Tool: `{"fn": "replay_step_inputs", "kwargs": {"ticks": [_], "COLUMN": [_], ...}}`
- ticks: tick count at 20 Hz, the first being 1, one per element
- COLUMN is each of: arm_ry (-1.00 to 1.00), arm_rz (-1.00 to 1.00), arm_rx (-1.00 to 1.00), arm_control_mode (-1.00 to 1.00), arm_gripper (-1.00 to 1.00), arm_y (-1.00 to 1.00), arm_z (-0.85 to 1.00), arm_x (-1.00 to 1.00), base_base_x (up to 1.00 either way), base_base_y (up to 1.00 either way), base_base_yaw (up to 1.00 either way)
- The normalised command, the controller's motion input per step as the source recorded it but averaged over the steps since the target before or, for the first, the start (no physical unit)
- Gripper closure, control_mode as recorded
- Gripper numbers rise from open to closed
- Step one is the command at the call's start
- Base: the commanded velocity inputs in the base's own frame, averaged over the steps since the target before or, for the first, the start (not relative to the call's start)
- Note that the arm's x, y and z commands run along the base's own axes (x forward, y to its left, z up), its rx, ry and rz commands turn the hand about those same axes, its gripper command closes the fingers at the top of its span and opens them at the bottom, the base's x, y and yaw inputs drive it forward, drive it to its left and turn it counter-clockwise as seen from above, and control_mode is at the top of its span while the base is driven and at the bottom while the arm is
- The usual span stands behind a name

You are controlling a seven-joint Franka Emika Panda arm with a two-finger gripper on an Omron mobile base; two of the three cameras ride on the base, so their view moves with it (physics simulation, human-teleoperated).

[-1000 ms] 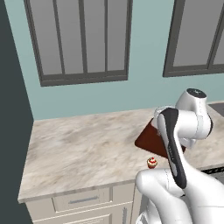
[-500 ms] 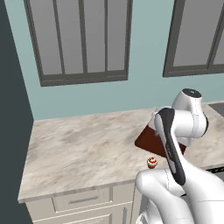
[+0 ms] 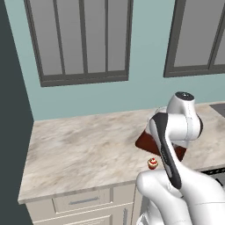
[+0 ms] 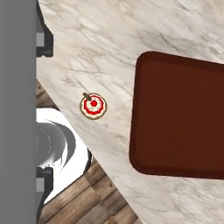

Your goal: Place the bowl with donut and the cupcake onto the tray.

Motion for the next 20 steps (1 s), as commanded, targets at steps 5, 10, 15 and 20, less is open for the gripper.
{"fn": "replay_step_inputs", "kwargs": {"ticks": [5, 10, 15, 20], "arm_ry": [0.01, 0.0, 0.0, 0.0], "arm_rz": [0.11, 0.09, 0.08, 0.05], "arm_rx": [0.0, 0.0, -0.01, -0.06], "arm_control_mode": [-1.0, -1.0, -1.0, -1.0], "arm_gripper": [-1.0, -1.0, -1.0, -1.0], "arm_y": [0.0, 0.0, 0.0, 0.01], "arm_z": [-0.18, -0.28, -0.3, -0.33], "arm_x": [0.0, 0.01, 0.09, 0.07], "base_base_x": [0.0, 0.0, 0.0, 0.0], "base_base_y": [0.0, 0.0, 0.0, 0.0], "base_base_yaw": [0.0, 0.0, 0.0, 0.0]}}
